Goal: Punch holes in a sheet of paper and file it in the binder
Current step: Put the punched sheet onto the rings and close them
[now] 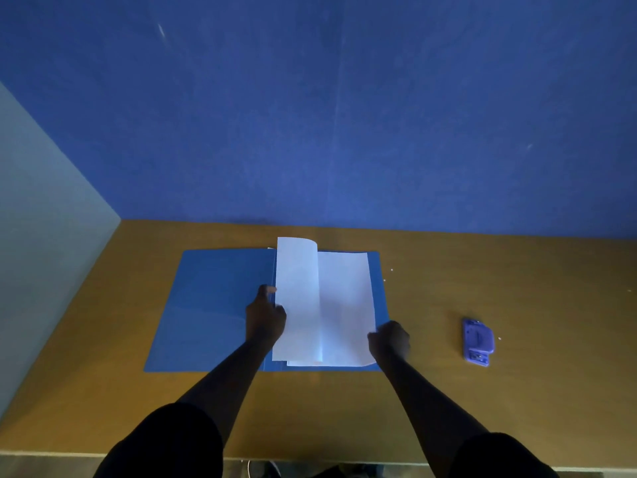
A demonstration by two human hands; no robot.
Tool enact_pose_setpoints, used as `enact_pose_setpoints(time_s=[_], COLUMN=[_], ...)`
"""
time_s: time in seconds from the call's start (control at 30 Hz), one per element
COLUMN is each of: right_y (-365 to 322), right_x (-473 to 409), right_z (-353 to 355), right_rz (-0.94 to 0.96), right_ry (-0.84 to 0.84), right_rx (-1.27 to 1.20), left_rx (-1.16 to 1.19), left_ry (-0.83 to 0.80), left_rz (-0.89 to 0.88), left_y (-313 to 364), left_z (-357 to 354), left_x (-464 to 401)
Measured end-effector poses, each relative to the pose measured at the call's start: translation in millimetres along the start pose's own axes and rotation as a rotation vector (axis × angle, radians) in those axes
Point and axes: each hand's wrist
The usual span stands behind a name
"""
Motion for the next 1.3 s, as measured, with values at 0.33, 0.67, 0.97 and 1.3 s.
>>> enact_pose_setpoints(time_s=[0.33,0.67,0.97,1.3], right_y=[-12,-26,-20,-15], right_x=[27,57,48,20], right_z=[6,-7,5,20], right_rz=[0.222,0.437,0.329,0.249], right_ry=[-0.154,-0.099,0.092,-0.046], right_rx=[-0.300,-0.146,-0.124,-0.099], left_rx=[-0.027,-0.042,-0.082,-0.053], left_ry=[-0.227,-0.356,-0.246,-0.112], left_rz=[-0.081,-0.088,-0.058,-0.031], left_y=[14,48,42,31], left_z=[-8,-30,-24,-11], left_x=[8,28,16,7])
Point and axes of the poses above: each hand's wrist, its own x-axis away from the middle knuckle, its own z-axis out of the back of the hand, y = z × x
